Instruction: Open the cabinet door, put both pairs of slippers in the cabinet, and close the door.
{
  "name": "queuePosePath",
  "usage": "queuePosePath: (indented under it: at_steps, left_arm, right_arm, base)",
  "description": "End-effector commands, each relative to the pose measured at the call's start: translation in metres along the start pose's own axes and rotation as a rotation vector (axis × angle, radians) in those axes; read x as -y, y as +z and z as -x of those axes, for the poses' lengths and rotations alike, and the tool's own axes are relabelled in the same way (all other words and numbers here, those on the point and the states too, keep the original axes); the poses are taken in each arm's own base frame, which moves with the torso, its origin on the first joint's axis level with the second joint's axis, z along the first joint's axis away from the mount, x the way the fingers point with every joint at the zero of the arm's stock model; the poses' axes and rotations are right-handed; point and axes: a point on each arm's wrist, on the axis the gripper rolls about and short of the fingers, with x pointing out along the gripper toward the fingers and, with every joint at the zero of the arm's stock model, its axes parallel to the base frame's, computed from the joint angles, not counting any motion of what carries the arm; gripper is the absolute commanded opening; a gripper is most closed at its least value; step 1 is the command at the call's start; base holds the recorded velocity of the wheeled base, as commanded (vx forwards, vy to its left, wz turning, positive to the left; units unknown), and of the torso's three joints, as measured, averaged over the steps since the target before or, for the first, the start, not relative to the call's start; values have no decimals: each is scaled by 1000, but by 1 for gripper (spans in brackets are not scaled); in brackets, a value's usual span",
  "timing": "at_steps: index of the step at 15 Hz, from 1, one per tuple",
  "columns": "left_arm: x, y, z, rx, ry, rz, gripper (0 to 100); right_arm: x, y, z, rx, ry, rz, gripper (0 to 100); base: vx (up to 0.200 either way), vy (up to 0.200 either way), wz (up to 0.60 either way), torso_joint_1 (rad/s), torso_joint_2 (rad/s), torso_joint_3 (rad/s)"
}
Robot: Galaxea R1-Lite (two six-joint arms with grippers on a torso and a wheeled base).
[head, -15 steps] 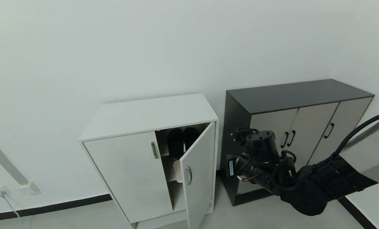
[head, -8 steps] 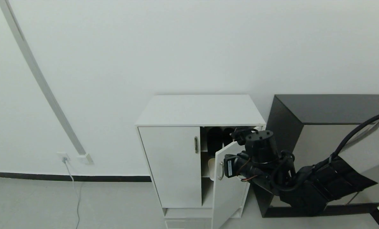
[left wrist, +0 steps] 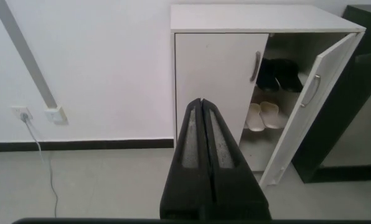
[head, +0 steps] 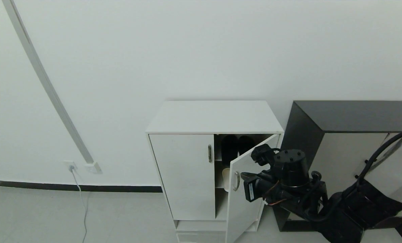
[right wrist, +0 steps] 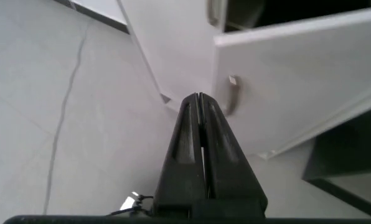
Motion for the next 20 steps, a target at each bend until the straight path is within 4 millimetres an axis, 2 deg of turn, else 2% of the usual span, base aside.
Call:
queuePosePath:
  at_steps: [1,4,9,10,12,17,20]
  left_arm:
    - [0,0,0,-1,0,0,0]
    - [0,0,0,-1,0,0,0]
    - [0,0,0,-1,0,2,0]
    - [0,0,0,-1,0,2,0]
    - [0,0,0,-1,1,2,0]
    - [0,0,0,-1,1,2,0]
    - [0,0,0,0,1,2,0]
  right_arm:
    - [5,-20,7,-47,-2,8,0]
    - [7,-34,14,-54,10,10,0]
    - [7,-42,10,-65,9,11,0]
    - [7,-44,8,-66,9,11,0]
    - [10,-49,1,-63,0,7,0]
    - [17,-64,-34,-40,-22,-2,0]
    - [19,-65,-47,-28,-27,-6,0]
  base:
    - [0,0,0,0,0,0]
    - [200,0,0,-4,-1,-1]
    - [200,0,0,7,1,5]
    - [0,0,0,0,0,0]
    - [0,0,0,0,0,0]
    - [0,0,0,0,0,0]
    - [0,0,0,0,0,0]
